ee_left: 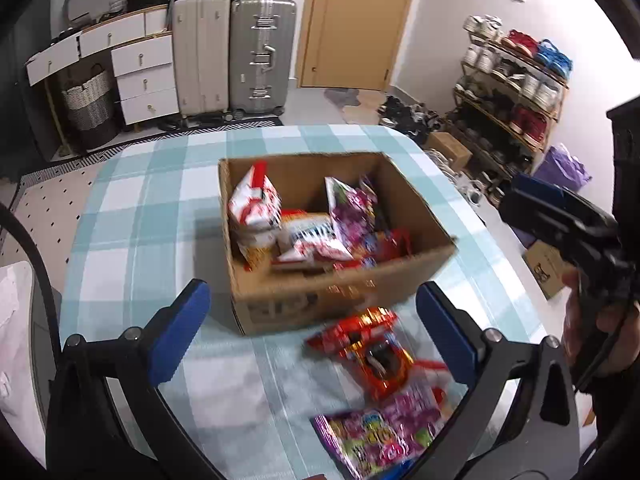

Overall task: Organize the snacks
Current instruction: 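Move both tools back to the snack pile in front of the box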

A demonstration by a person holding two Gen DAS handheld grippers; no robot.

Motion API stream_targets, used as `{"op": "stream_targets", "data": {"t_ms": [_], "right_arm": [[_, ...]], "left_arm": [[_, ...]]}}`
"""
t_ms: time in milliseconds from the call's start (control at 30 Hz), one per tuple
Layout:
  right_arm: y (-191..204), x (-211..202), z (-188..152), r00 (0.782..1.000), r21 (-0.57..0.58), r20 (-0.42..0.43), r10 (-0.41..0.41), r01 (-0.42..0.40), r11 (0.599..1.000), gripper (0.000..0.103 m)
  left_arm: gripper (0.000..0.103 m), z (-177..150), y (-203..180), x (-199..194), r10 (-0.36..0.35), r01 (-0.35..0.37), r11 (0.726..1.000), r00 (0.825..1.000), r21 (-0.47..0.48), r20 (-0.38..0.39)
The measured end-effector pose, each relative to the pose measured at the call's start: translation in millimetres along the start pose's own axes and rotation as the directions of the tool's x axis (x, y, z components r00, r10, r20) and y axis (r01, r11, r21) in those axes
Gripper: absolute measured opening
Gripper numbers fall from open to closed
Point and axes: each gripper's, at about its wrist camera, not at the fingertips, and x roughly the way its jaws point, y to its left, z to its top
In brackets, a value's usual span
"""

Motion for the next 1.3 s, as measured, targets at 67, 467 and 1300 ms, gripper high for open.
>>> {"op": "stream_targets", "data": {"t_ms": [67, 467, 1300], "right_arm": [[0.1, -10.2, -6.9, 1.000, 0.008, 0.008, -0.005, 0.005, 1.000, 0.103], [6.9, -51.9, -72.2, 0.999, 0.048, 0.049, -0.013, 0.010, 0.999, 0.103], [-3.6, -28.0, -132.7, 0.999, 0.072, -0.033, 0.003, -0.001, 0.997, 0.103]], "left_arm": [[0.102, -12.4, -4.1, -8.5, 0.002, -0.002, 1.000, 1.000, 0.017, 0.020], [0.102, -75.7, -21.4, -17.3, -0.041, 0.040, 0.999, 0.999, 0.019, 0.030], [0.102, -94.6, -22.3, 21.8, -0.069, 0.069, 0.998, 0.997, 0.002, 0.043]]}}
